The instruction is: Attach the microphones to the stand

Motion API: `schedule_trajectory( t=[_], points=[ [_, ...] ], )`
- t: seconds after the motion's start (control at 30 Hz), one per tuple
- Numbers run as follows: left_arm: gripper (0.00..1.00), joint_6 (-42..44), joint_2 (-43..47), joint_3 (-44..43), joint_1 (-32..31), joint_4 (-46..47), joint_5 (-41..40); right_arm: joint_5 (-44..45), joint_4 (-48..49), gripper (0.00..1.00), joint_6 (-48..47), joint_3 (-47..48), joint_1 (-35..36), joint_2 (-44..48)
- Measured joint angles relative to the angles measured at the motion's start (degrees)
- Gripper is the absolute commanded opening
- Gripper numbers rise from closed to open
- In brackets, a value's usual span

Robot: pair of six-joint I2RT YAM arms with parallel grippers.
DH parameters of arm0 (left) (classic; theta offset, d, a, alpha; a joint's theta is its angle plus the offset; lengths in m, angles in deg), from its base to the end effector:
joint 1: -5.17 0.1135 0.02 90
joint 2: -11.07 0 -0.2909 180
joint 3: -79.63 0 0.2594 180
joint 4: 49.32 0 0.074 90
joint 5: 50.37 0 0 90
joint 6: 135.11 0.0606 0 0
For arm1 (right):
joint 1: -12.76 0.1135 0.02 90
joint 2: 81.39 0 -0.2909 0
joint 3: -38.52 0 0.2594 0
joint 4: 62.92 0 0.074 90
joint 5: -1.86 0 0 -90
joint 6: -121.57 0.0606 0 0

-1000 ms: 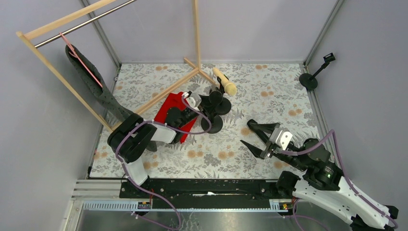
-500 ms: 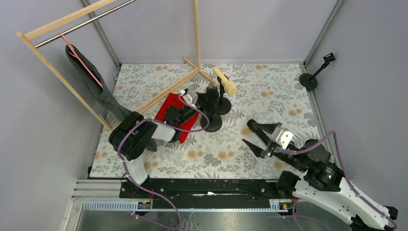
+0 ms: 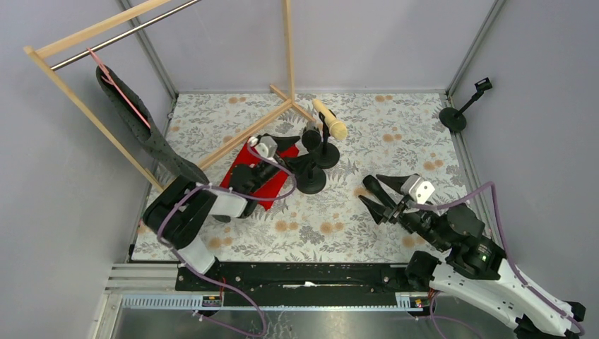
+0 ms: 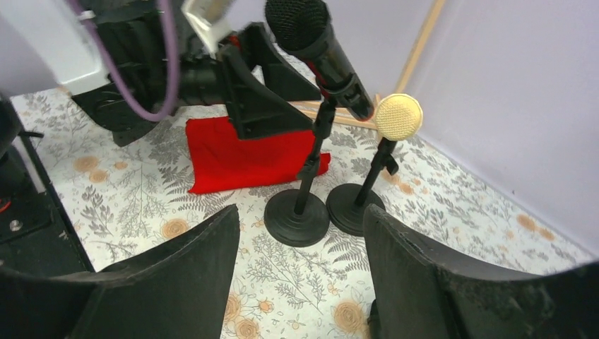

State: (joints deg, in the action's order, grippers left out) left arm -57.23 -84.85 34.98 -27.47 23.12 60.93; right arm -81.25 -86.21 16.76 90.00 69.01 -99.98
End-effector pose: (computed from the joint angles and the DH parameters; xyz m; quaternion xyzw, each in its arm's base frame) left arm 0.2693 -0.1987 0.2476 0.2490 0.5194 -0.4053 0.7099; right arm 0.0585 0.0744 0.3695 -0.3371 0.5510 0.2335 0.7268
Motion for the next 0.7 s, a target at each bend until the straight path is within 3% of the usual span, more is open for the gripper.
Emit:
schedule_trajectory(
  t=[0.1, 0.33, 0.43, 0.57, 0.7],
  points=[
    [0.81, -2.1, 5.2, 3.3, 0.0, 0.0, -2.6, 3.4, -1.0, 0.69, 3.0, 1.8, 0.0, -1.4],
    [0.99, -9.1, 21.7, 11.1, 0.0, -6.1, -8.5, 14.4, -5.1, 0.7, 15.1, 8.9, 0.0, -3.8],
    [0.99, -11.9, 30.6, 12.8, -0.1, -15.5, -11.2, 19.1, -6.6, 0.71, 19.5, 12.0, 0.0, -5.0],
    [0.99, -15.4, 44.1, 11.7, -0.6, -36.0, -17.2, 25.3, -9.5, 0.71, 25.2, 13.7, 0.0, -6.6],
    [0.99, -17.7, 51.8, 6.6, -0.7, -57.2, -21.9, 30.5, -13.4, 0.71, 29.6, 16.3, 0.0, -11.3]
  ],
)
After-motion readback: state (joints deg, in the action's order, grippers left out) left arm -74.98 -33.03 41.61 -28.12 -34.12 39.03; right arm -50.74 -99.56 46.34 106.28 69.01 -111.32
